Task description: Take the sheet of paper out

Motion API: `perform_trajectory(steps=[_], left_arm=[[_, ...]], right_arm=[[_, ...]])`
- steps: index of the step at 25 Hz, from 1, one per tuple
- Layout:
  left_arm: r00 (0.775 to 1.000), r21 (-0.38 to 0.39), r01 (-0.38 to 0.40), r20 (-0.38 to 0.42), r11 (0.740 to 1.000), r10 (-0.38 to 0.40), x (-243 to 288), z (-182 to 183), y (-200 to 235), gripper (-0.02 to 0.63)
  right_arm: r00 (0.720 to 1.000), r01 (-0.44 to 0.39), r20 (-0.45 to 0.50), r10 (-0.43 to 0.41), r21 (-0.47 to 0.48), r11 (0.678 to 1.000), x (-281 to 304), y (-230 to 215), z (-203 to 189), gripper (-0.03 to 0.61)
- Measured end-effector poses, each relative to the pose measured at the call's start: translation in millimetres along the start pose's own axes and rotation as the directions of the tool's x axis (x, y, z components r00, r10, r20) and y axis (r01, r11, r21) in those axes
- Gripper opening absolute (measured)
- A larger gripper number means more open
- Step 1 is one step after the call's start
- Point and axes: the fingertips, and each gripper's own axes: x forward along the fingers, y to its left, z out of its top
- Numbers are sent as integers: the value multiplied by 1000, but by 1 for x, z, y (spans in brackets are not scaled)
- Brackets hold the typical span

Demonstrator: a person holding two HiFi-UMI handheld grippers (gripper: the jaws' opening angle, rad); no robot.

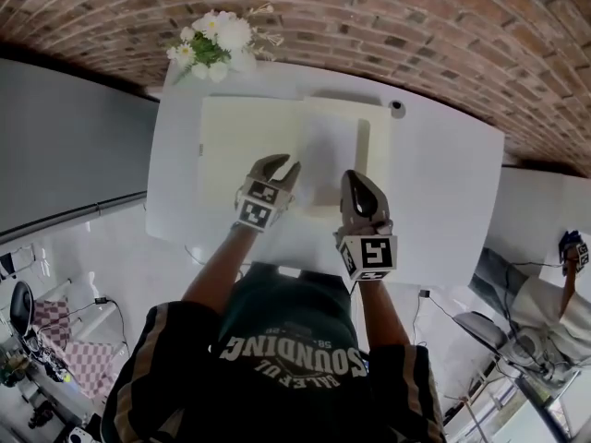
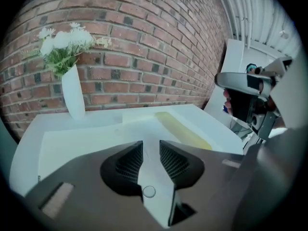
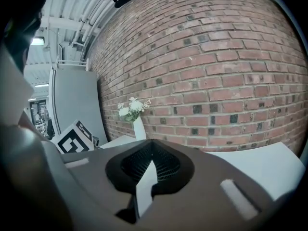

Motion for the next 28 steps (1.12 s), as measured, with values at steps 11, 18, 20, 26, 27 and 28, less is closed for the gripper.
perform_trajectory(steps=[11, 18, 20, 26, 27, 28], left_arm=[[982, -135, 7, -184, 991, -32, 61, -49, 0, 143], [976, -191, -19, -215, 981, -23, 80, -57, 5, 129], [972, -219, -13, -230, 976, -38, 85, -62, 2, 127], [971, -233, -72, -239, 970, 15, 90, -72, 11, 19], [970, -226, -72, -242, 971, 16, 90, -71, 12, 14], [970, -215, -70, -244, 974, 16, 90, -71, 13, 12]], right_arm=[[995, 29, -95, -25, 31, 999, -4, -21, -21, -2], [997, 46, -67, -44, 34, 998, -7, -40, -24, -2], [997, 50, -61, -47, 41, 998, -9, -43, -25, -2], [996, 61, -71, -58, 48, 997, -15, -48, -28, -2], [996, 63, -69, -60, 48, 997, -15, -49, -28, -2], [996, 65, -64, -62, 51, 997, -16, -49, -27, -2]])
